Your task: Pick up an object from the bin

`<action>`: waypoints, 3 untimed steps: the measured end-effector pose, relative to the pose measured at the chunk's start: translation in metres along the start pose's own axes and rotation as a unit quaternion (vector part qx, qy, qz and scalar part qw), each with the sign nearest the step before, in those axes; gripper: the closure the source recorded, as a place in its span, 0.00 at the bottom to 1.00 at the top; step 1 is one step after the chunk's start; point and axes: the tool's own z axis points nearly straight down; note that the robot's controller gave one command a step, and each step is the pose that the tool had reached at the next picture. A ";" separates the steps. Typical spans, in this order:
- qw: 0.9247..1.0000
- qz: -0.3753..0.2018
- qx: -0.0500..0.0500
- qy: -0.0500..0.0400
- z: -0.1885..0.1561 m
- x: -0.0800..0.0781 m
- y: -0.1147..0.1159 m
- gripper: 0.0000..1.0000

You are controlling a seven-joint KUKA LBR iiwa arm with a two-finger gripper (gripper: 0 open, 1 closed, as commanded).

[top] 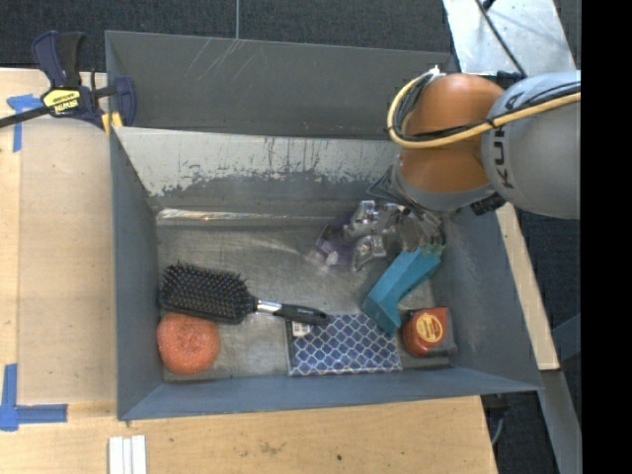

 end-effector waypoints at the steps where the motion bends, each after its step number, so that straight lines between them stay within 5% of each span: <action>1: 1.000 0.000 0.000 0.000 0.000 0.000 0.000 1.00; 2: 1.000 0.002 0.000 0.004 -0.038 0.003 0.001 1.00; 3: 1.000 0.026 0.000 -0.004 -0.056 -0.010 0.013 1.00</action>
Offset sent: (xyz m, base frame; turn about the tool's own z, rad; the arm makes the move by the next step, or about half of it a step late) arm -0.0041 0.0016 0.1938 0.0175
